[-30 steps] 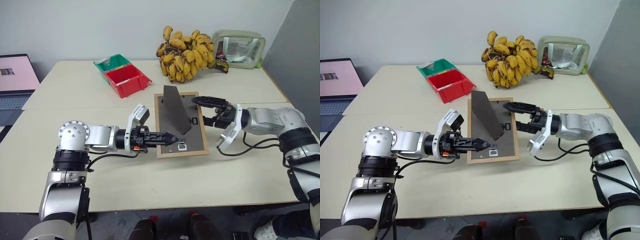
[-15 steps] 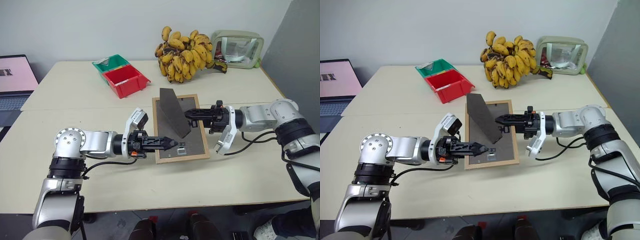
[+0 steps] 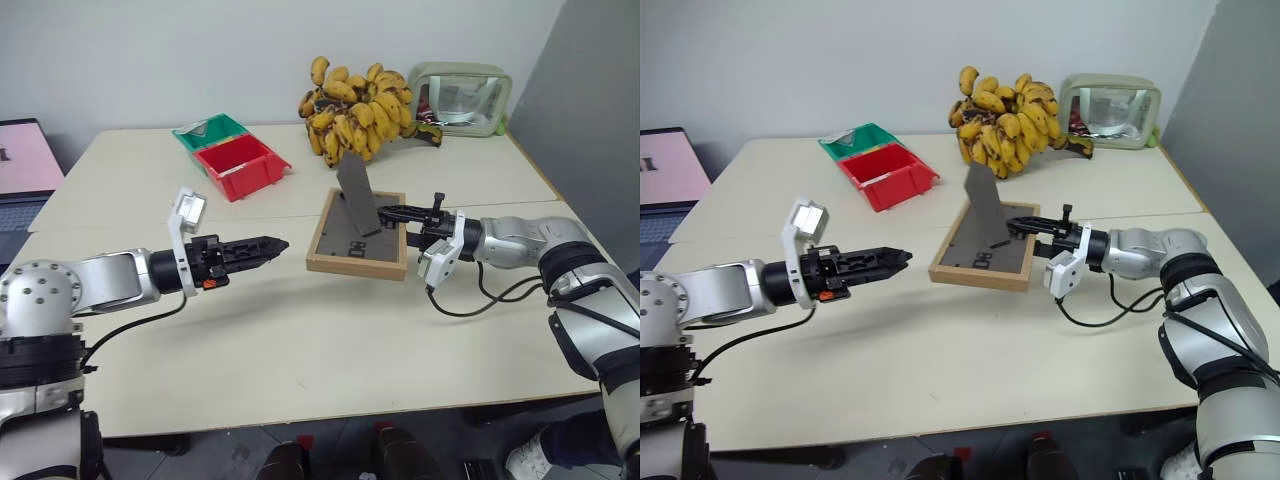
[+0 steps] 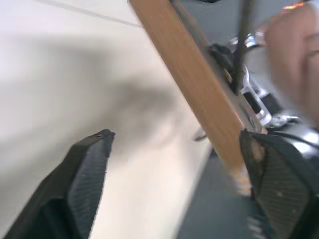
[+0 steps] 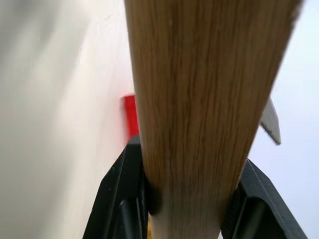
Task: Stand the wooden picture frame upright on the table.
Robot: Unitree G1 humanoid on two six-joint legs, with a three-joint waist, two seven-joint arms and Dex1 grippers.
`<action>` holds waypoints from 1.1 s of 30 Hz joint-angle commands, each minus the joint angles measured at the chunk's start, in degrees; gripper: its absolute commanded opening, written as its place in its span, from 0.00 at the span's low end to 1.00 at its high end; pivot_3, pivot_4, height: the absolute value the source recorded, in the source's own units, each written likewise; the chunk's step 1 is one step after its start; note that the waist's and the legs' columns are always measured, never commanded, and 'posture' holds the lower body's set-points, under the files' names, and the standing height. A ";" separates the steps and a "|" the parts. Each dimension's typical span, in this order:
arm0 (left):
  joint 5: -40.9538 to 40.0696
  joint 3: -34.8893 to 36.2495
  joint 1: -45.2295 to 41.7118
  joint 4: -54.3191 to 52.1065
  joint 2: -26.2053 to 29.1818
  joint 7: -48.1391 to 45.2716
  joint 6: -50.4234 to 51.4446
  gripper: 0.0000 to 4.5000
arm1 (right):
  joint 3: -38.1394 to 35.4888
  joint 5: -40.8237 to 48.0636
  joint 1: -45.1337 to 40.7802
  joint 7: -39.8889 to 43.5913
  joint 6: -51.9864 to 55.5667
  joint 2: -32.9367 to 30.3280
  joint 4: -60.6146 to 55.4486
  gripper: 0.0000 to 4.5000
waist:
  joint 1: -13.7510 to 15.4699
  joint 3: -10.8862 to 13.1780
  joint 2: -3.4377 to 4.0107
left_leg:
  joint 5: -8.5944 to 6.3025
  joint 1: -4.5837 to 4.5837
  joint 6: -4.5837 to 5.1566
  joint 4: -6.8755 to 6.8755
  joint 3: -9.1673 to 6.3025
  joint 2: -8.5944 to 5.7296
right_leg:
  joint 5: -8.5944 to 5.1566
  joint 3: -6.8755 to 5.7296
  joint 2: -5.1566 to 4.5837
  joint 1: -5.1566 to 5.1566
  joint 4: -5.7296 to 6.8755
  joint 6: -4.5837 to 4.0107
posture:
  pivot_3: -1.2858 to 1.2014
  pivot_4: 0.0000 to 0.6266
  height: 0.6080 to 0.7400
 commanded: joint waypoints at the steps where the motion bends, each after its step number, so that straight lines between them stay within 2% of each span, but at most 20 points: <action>1: 13.08 1.40 5.79 -16.52 -1.11 2.41 -11.25 1.00 | -19.01 29.11 -0.74 41.37 22.87 8.22 -0.55 0.29 | -0.08 0.00 -0.01 | 0.00 0.02 0.01 0.02 -0.03 -0.03 | 0.01 -0.02 -0.02 0.03 -0.01 0.02 | 0.52 0.24 1.00; 2: 18.02 0.33 8.22 -20.54 -1.48 1.89 -14.89 1.00 | -22.27 33.94 -0.74 48.61 30.44 10.01 -1.90 0.29 | 0.02 0.00 -0.01 | -0.09 0.06 0.13 0.10 -0.03 0.07 | 0.07 -0.02 -0.04 0.16 -0.06 0.01 | 0.52 0.24 1.00; 4: 29.19 -3.87 13.04 -26.02 -1.22 0.90 -22.19 1.00 | -27.09 39.68 -2.17 55.10 47.95 12.76 -2.64 0.29 | 0.58 0.00 0.00 | -0.14 0.07 0.21 0.10 -0.15 0.08 | 0.09 -0.13 -0.04 0.18 -0.06 0.00 | 0.52 0.24 1.00; 7: 39.99 -7.98 18.53 -28.09 -2.67 0.02 -30.05 1.00 | -31.98 46.09 -4.01 58.57 68.65 15.44 -3.63 0.29 | 1.84 0.02 0.04 | -0.15 0.06 0.23 0.05 -0.29 0.05 | 0.09 -0.23 -0.01 0.13 -0.01 -0.03 | 0.52 0.24 1.00; 10: 45.56 -9.54 22.45 -27.72 -4.97 -1.61 -35.42 1.00 | -33.50 48.51 -3.82 60.62 78.22 16.79 -4.91 0.29 | 2.42 0.04 0.08 | -0.16 -0.02 0.24 0.04 -0.34 0.03 | 0.10 -0.27 0.05 0.02 0.03 -0.09 | 0.52 0.24 1.00; 20: 48.96 -9.14 21.20 -25.53 -9.13 -4.28 -36.26 1.00 | -30.61 47.11 2.92 60.24 80.33 19.04 -8.20 0.29 | 2.85 0.04 0.09 | -0.17 -0.08 0.26 0.04 -0.23 -0.03 | 0.10 -0.23 0.03 -0.07 0.06 -0.09 | 0.52 0.24 1.00; 22: 49.26 -9.49 20.63 -24.70 -9.66 -4.74 -36.24 1.00 | -31.21 47.89 2.99 58.97 80.95 19.08 -8.38 0.44 | 2.73 0.04 0.09 | -0.17 -0.06 0.26 0.04 -0.23 -0.01 | 0.10 -0.22 0.05 -0.08 0.09 -0.09 | 0.52 0.24 1.00; 24: 49.56 -9.69 20.04 -23.72 -10.12 -5.31 -36.31 1.00 | -30.81 47.67 3.38 58.84 80.34 18.92 -8.72 0.52 | 2.61 0.04 0.09 | -0.17 -0.06 0.26 0.04 -0.25 0.02 | 0.10 -0.24 0.08 -0.08 0.09 -0.09 | 0.52 0.24 1.00; 28: 50.72 -9.80 17.01 -20.67 -10.08 -7.17 -36.62 1.00 | -29.64 46.80 5.36 59.56 80.00 17.39 -10.05 0.75 | 2.47 0.04 0.08 | -0.17 -0.07 0.26 0.05 -0.29 0.01 | 0.10 -0.30 0.09 -0.07 0.08 -0.09 | 0.52 0.24 1.00; 33: 51.25 -8.24 14.17 -16.60 -9.49 -9.07 -36.14 1.00 | -25.06 43.84 11.56 63.79 79.54 10.76 -15.86 0.99 | 2.86 0.03 0.08 | -0.17 -0.08 0.26 0.05 -0.29 -0.03 | 0.10 -0.30 0.06 -0.04 0.04 -0.09 | 0.52 0.24 1.00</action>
